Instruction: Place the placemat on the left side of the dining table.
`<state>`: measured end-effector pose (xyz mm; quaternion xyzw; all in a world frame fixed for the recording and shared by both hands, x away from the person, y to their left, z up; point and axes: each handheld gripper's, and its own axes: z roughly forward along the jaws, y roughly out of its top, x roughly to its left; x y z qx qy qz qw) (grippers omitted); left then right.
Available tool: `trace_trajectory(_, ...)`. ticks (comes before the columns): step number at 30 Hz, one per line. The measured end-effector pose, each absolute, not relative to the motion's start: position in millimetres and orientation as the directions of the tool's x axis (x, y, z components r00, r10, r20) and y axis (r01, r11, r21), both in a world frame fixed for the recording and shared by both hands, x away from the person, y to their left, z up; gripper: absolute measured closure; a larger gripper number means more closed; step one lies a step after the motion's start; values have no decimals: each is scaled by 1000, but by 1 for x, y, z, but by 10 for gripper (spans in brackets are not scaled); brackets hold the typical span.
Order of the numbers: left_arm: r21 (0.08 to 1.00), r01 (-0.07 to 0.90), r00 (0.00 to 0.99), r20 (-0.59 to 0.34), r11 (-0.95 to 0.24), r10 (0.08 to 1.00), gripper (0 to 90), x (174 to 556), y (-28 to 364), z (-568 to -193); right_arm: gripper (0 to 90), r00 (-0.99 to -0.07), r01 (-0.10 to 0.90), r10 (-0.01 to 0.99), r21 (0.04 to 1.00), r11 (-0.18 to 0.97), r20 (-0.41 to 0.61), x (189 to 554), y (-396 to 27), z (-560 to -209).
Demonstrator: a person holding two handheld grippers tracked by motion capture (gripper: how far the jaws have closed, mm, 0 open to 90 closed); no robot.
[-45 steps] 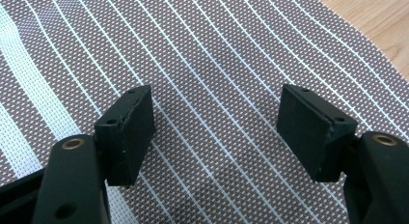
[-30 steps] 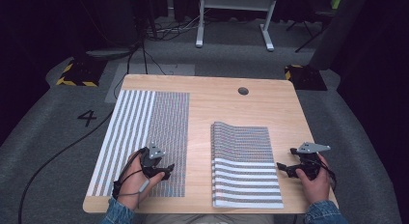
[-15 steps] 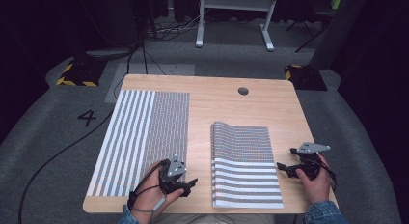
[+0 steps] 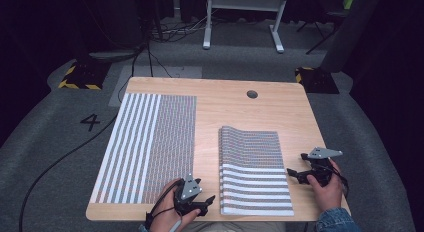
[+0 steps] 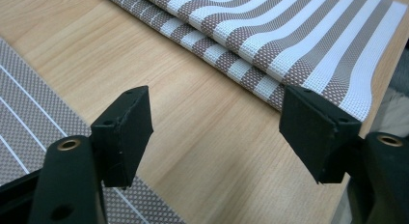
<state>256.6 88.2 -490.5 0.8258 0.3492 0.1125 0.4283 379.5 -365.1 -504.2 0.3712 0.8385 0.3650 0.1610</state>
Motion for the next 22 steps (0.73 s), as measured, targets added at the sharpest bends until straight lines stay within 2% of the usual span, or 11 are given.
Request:
trace_trajectory(6, 768, 501, 725, -119, -400, 679, 268, 248, 85, -506, 79, -672, 505, 740, 732, 458, 1, 379, -365, -504)
trace_trajectory(11, 764, 468, 747, -74, -443, 661, 249, 245, 77, -512, 79, -672, 505, 740, 732, 458, 1, 379, -365, -504)
trace_trajectory(12, 773, 440, 752, -39, -456, 658, 235, 245, 77, -513, 79, -672, 505, 740, 732, 458, 1, 379, -365, -504)
trace_trajectory(16, 793, 423, 768, -58, -438, 638, 226, 246, 76, -518, 79, -672, 505, 740, 732, 458, 1, 379, -365, -504)
trace_trajectory(20, 814, 407, 773, -64, -415, 631, 160, 247, 72, -523, 79, -672, 505, 740, 732, 458, 0, 379, -365, -504)
trace_trajectory(22, 818, 406, 770, -66, -407, 635, 154, 247, 71, -523, 79, -672, 505, 740, 732, 458, 1, 379, -365, -504)
